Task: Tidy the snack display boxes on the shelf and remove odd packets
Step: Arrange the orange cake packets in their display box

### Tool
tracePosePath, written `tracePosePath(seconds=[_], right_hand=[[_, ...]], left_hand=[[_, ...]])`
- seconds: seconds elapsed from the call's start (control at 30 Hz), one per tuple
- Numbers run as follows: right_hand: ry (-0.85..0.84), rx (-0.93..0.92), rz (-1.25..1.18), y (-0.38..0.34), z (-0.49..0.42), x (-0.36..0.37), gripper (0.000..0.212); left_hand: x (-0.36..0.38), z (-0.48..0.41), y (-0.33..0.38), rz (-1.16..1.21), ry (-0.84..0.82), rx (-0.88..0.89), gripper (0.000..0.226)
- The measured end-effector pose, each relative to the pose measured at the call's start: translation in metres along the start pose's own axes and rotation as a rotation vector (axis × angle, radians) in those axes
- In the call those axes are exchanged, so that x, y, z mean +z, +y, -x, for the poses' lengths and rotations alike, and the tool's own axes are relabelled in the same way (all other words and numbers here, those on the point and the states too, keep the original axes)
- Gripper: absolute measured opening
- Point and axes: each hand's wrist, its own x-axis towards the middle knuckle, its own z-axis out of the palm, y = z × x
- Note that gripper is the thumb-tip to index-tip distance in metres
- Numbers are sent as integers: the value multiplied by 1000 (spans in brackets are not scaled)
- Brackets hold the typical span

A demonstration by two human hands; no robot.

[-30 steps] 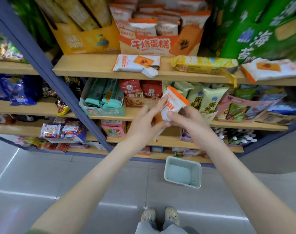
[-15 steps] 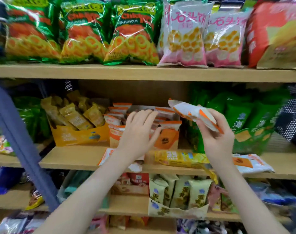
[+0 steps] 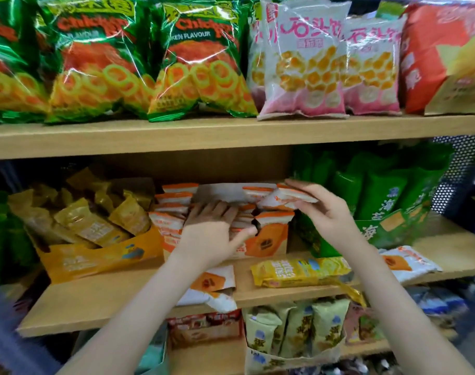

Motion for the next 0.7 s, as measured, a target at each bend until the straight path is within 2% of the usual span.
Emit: tracePosePath(seconds=[0.13,0.2,0.27,0.33,0.4,0.47,0.53,0.6,0.7], right_hand=[[-181,164,14,7,-11,8,44],[-327,215,162,12,-13,14,35],[-389,224,343,20,-10,21,41],[-362,187,484,24,-4,27,58],[-348,110,591,24,-2,31,67],[-346,50,643,24,-1,34,65],[-329,26,635,25,2,37,61],[-301,-3,628,30,6,40,58],[-227,-87,669,38,10,44,56]], left_hand=[[-3,3,2,7,-30,-7,70],[-3,4,2,36,-69,-8,74],[-5,4,1,77,-74,5,81],[-13,2,1,135,-41,4,79],[-25,-5,3,215,-51,-21,69],[-32,-20,4,286,-62,-71,49],[-33,-39,7,331,-33,-108,40],[-27,-58,11,360,-44,-139,43],[-17,-80,14,364,-191,-110,54]])
